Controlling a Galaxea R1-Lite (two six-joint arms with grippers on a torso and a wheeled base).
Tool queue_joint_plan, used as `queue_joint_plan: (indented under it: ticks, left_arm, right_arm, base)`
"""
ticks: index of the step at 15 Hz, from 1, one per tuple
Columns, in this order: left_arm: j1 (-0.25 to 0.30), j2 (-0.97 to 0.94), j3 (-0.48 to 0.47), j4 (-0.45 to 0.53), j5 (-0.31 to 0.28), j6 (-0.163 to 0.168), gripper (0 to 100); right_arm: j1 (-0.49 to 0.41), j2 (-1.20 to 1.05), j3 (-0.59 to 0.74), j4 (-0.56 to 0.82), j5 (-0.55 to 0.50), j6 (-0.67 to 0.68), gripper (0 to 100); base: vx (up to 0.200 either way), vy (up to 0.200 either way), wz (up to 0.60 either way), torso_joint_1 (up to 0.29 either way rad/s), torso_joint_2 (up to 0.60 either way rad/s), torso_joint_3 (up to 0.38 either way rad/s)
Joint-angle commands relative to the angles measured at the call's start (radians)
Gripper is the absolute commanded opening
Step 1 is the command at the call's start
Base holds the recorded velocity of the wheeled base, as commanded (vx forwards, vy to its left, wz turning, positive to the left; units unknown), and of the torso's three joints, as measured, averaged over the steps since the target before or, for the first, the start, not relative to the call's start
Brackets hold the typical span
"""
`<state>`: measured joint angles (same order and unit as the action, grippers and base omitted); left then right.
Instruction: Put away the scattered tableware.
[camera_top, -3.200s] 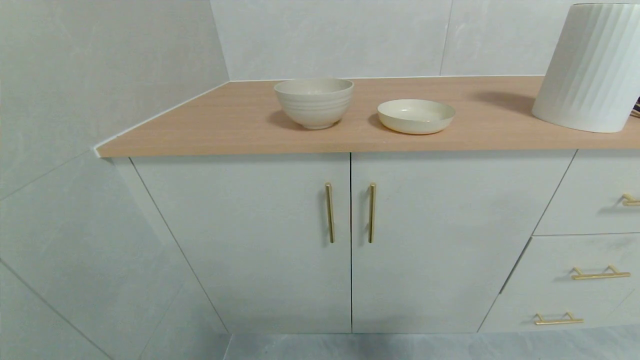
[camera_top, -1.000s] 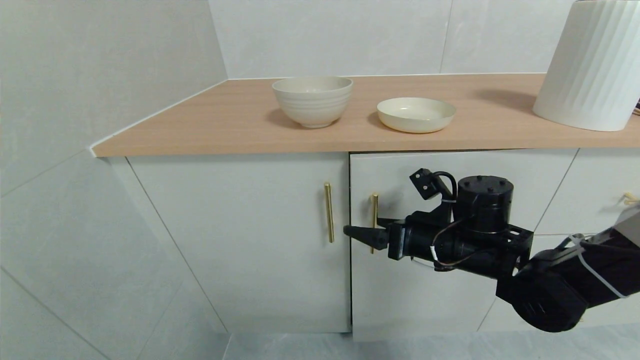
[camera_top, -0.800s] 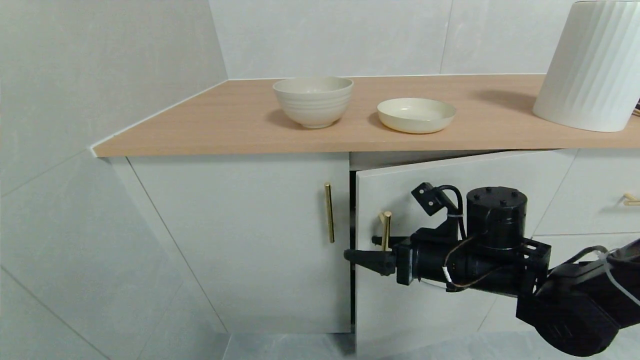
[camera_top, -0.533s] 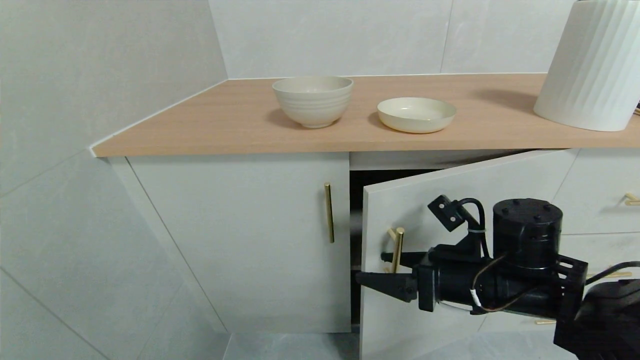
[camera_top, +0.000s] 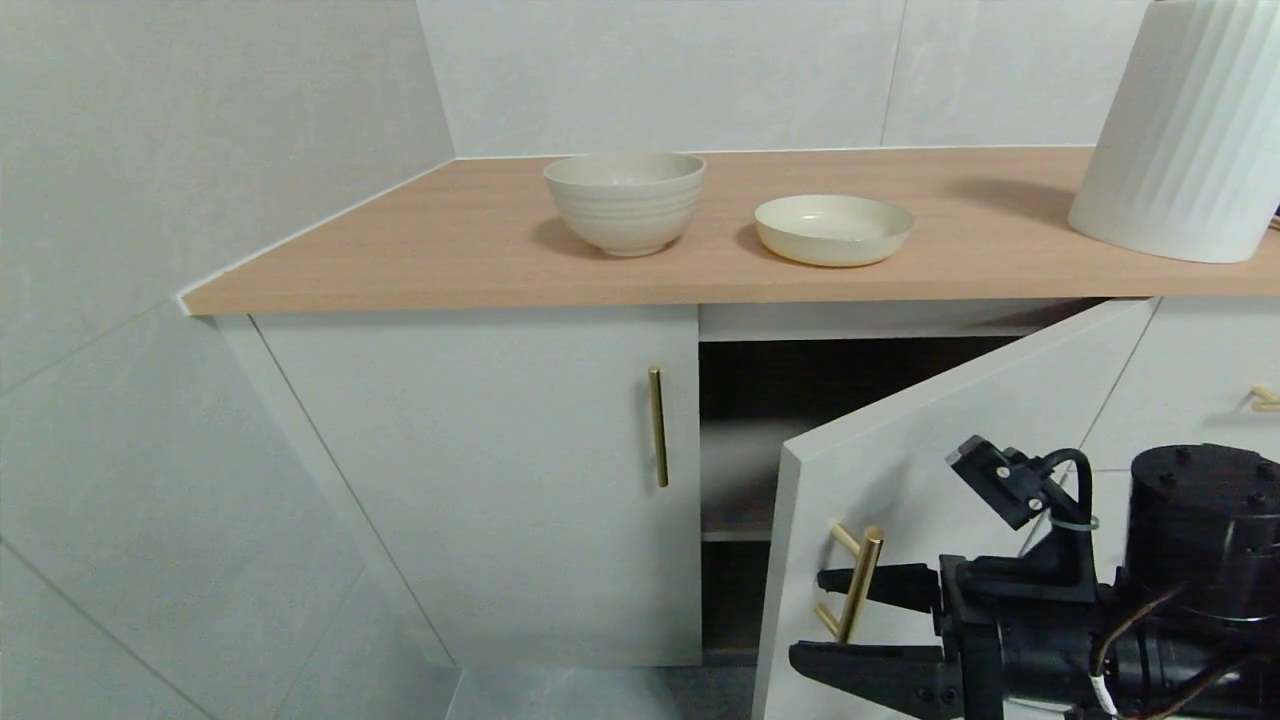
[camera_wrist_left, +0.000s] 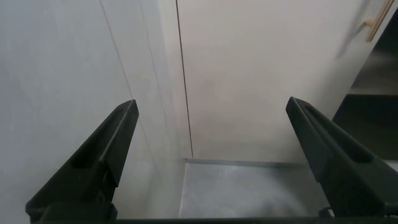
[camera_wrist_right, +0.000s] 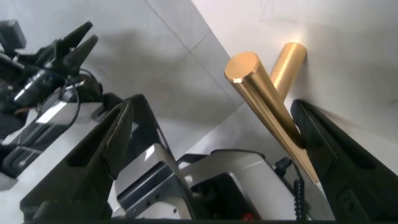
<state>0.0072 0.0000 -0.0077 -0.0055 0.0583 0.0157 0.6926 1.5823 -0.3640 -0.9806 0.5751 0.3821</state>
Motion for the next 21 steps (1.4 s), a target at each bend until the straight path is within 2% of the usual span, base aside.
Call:
queue_joint_plan:
  ticks: [1,2,3,4,6,8,10,11,12,13,16,18,19,20,21]
  left_arm:
    - [-0.006,0.015,-0.133,0.042,-0.015,0.003,100]
    - [-0.016,0.049,-0.195,0.09,-0.034,0.001,100]
    - [-0.039,0.178,-0.367,0.206,-0.089,0.003,100]
    - [-0.052,0.319,-0.472,0.234,-0.147,0.001,100]
    - [-0.052,0.577,-0.637,0.222,-0.244,-0.005,100]
    - [-0.058,0.842,-0.784,0.167,-0.351,-0.011,100]
    - [-0.089,1.02,-0.842,0.099,-0.356,-0.025,100]
    - [-0.17,1.149,-0.85,0.013,-0.353,-0.079,100]
    - [-0.21,1.201,-0.848,-0.028,-0.351,-0.123,100]
    - [-0.285,1.284,-0.836,-0.096,-0.351,-0.206,100]
    - [-0.437,1.368,-0.767,-0.215,-0.351,-0.318,100]
    - [-0.509,1.385,-0.735,-0.289,-0.351,-0.382,100]
    - [-0.532,1.393,-0.733,-0.298,-0.351,-0.389,100]
    - [-0.543,1.399,-0.733,-0.298,-0.351,-0.389,0]
    - [-0.579,1.428,-0.727,-0.298,-0.35,-0.389,0]
  right_arm:
    - [0.008,-0.05,0.033,-0.001,0.002,-0.002,100]
    - [0.01,-0.054,0.039,-0.001,0.002,0.0,100]
    - [0.016,-0.062,0.042,-0.001,0.002,0.0,100]
    - [0.016,-0.062,0.045,-0.001,0.002,-0.002,100]
    - [0.016,-0.064,0.059,-0.001,0.002,-0.002,100]
    - [0.016,-0.064,0.065,-0.001,0.0,-0.002,100]
    - [0.016,-0.062,0.068,-0.001,0.0,-0.002,100]
    - [0.016,-0.061,0.071,-0.001,0.0,-0.002,100]
    - [0.016,-0.061,0.073,-0.001,0.0,-0.002,100]
    - [0.016,-0.067,0.08,-0.001,0.0,-0.002,100]
    - [0.016,-0.085,0.088,-0.001,0.0,-0.002,100]
    - [0.018,-0.088,0.091,-0.001,0.0,-0.002,100]
    - [0.018,-0.087,0.093,-0.001,0.0,-0.002,100]
    - [0.018,-0.085,0.093,-0.001,0.0,-0.002,100]
    - [0.018,-0.085,0.094,-0.001,0.0,-0.003,100]
  base:
    - [0.0,0.0,0.0,0.0,0.0,0.0]
    - [0.0,0.0,0.0,0.0,0.0,0.0]
    - [0.0,0.0,0.0,0.0,0.0,0.0]
    - [0.0,0.0,0.0,0.0,0.0,0.0]
    - [0.0,0.0,0.0,0.0,0.0,0.0]
    - [0.0,0.0,0.0,0.0,0.0,0.0]
    - [0.0,0.0,0.0,0.0,0.0,0.0]
    - [0.0,0.0,0.0,0.0,0.0,0.0]
    - [0.0,0.0,0.0,0.0,0.0,0.0]
    - [0.0,0.0,0.0,0.0,0.0,0.0]
    - [0.0,0.0,0.0,0.0,0.0,0.0]
    - [0.0,0.0,0.0,0.0,0.0,0.0]
    - [0.0,0.0,0.0,0.0,0.0,0.0]
    - [0.0,0.0,0.0,0.0,0.0,0.0]
    - [0.0,0.0,0.0,0.0,0.0,0.0]
